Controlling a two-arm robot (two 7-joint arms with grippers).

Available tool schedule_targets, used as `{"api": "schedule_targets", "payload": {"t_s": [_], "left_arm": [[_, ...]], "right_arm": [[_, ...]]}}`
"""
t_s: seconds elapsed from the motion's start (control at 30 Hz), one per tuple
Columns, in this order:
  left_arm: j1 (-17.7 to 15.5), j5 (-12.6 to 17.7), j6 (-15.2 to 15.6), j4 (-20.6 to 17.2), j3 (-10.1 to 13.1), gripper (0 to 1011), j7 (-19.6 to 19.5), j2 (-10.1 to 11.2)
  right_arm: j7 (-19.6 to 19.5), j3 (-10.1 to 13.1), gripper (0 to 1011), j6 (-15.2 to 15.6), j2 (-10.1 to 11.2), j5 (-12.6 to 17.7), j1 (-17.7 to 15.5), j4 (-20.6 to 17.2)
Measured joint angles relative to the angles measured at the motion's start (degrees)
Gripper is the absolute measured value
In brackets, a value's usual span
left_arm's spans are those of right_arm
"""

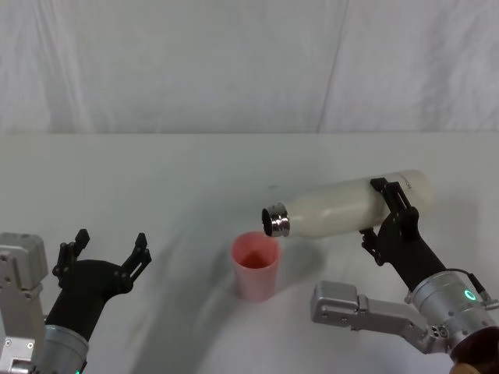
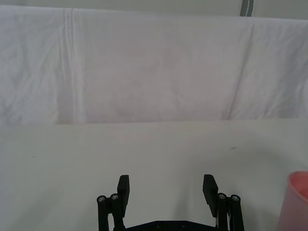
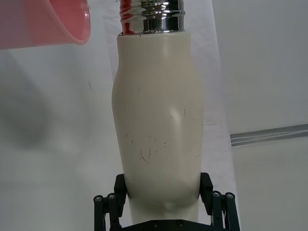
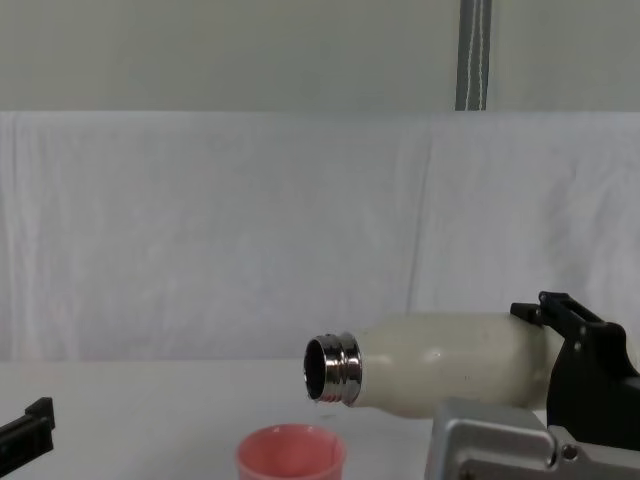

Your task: Grasp the thermos with one hand and pour water into the cup lid.

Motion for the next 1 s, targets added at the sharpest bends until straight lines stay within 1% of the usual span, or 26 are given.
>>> {"api": "schedule_targets", "payload": {"t_s": [1.0], "left_arm": [[0.0,0.0,0.0,0.0,0.0,1001,0.0,0.0]], "right_arm": [[0.1,-0.2,948,0.2,0.1,-0.4,0.1,-0.2]]}}
